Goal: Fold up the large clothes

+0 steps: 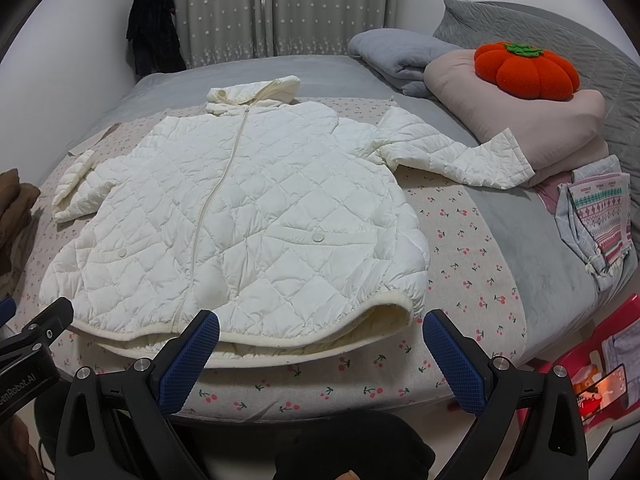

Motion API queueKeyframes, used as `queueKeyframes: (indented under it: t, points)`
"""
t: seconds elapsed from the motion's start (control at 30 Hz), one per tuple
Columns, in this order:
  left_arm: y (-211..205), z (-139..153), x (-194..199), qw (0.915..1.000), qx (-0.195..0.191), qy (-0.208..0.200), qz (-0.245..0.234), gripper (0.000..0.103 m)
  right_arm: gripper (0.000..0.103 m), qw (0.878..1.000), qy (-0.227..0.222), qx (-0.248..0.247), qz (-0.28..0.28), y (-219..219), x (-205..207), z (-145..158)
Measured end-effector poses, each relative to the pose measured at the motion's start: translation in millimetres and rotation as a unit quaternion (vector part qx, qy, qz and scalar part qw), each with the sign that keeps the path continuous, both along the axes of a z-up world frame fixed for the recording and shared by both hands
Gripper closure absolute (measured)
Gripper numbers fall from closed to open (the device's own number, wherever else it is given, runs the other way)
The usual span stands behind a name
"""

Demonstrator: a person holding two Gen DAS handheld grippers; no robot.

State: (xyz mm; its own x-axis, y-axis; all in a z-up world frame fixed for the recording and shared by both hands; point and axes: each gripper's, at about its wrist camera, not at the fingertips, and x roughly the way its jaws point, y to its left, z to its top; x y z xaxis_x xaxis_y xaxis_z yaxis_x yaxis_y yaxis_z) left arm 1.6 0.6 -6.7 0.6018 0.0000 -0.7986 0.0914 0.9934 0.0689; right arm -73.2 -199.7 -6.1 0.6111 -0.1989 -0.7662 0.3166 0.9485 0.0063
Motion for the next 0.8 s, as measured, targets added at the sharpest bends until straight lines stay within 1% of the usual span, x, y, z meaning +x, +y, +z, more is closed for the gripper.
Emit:
queueKeyframes:
  t: [0.57, 0.8]
  points:
    - [0, 0, 0, 1.0000, 0.000, 0.000, 0.000, 0.001, 0.000, 1.000, 0.002, 0.000, -0.001, 1, 0, -1]
    - [11, -2, 0, 1.0000, 0.002, 0.006, 0.003, 0.001, 0.000, 1.000, 0.010, 0.000, -0.001, 2, 1, -7]
